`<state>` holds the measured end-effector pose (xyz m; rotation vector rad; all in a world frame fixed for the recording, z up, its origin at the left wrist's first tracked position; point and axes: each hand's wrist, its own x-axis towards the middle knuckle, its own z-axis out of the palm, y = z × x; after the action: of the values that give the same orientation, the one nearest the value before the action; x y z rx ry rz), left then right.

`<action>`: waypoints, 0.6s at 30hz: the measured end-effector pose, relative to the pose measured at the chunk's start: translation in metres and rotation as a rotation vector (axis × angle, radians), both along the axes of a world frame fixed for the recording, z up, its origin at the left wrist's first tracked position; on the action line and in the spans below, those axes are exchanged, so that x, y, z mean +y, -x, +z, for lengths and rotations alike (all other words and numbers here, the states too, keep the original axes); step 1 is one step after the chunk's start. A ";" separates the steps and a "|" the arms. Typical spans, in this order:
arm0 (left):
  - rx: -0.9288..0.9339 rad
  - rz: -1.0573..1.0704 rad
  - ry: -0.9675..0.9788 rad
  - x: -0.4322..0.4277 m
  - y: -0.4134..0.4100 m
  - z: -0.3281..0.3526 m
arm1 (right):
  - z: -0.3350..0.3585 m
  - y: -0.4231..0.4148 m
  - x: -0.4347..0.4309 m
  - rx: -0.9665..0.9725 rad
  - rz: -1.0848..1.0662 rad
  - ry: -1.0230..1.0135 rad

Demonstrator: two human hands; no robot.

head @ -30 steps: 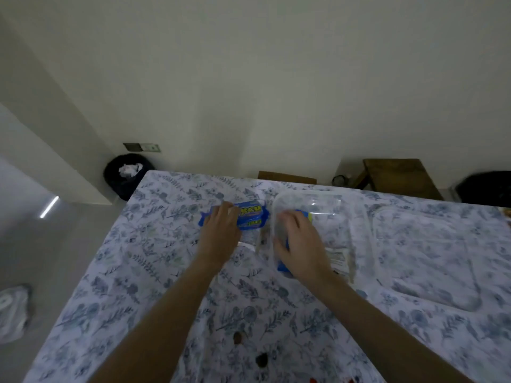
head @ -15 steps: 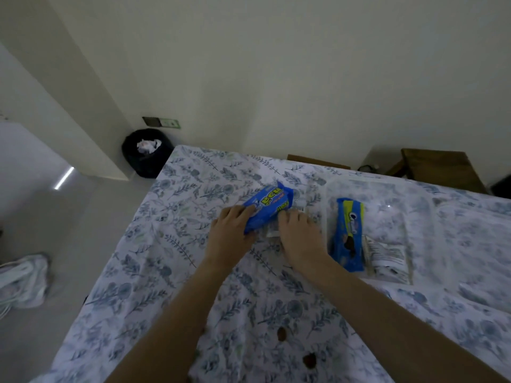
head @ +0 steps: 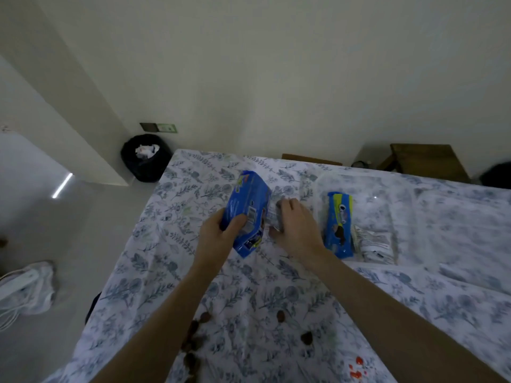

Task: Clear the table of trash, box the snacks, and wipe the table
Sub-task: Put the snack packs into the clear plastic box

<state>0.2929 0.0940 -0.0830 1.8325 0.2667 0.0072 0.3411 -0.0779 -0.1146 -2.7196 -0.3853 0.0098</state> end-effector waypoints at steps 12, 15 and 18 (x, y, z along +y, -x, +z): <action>-0.012 -0.050 0.133 -0.157 -0.020 0.036 | 0.039 0.006 -0.162 -0.016 -0.681 -0.387; 0.090 -0.043 0.037 -0.189 -0.024 0.018 | 0.032 0.007 -0.186 0.102 -0.703 -0.379; 0.103 -0.037 -0.120 -0.211 -0.026 0.000 | 0.027 0.002 -0.190 0.289 -0.672 -0.523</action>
<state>0.3190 -0.1173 -0.0826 1.9597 0.3104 -0.0994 0.3395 -0.2683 -0.0878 -2.1561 0.5403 0.1003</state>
